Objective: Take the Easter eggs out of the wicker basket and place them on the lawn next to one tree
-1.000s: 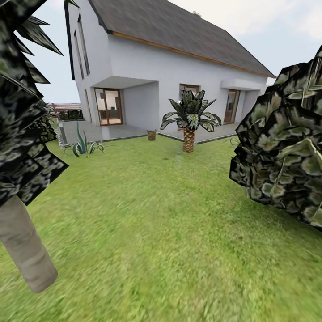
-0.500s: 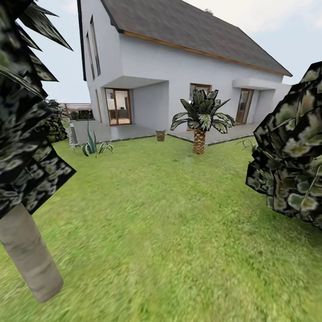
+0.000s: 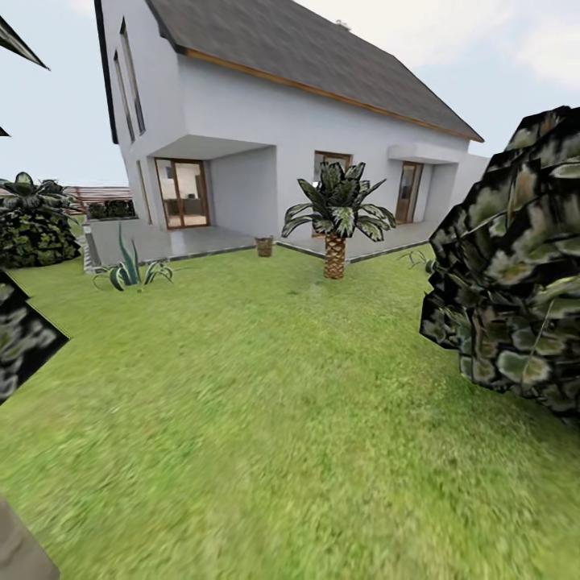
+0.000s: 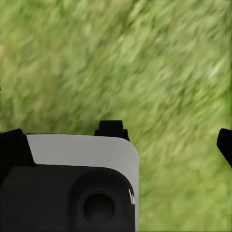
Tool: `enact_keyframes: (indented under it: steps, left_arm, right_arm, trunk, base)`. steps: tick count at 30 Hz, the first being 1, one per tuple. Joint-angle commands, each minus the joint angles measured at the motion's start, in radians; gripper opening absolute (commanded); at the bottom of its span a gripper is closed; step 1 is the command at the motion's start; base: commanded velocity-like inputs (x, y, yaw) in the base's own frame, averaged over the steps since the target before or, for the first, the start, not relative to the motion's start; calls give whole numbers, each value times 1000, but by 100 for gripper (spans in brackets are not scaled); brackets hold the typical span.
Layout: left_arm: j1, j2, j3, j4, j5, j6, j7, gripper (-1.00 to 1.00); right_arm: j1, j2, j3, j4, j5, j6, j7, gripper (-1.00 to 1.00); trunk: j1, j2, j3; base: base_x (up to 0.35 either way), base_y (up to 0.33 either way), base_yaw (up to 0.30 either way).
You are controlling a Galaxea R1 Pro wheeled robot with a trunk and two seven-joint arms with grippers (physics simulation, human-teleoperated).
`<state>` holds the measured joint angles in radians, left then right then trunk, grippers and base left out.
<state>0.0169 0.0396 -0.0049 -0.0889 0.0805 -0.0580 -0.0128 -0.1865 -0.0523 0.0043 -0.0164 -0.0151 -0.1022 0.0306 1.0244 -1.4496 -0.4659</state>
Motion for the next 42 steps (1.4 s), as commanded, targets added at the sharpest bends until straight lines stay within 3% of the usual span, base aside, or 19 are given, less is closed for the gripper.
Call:
enact_keyframes:
  steps: [1, 42]
  left_arm:
    - [1, 0, -1, -2, 8, -1, -1, 100]
    - [1, 0, 0, -2, 10, 0, -2, 100]
  right_arm:
    - [-1, 0, 1, 1, -2, -4, 3, 100]
    - [-1, -1, 1, 1, -1, -4, 3, 100]
  trunk:
    - [1, 0, -1]
    - [1, 0, -1]
  base:
    - [337, 0, -35]
    - [337, 0, -1]
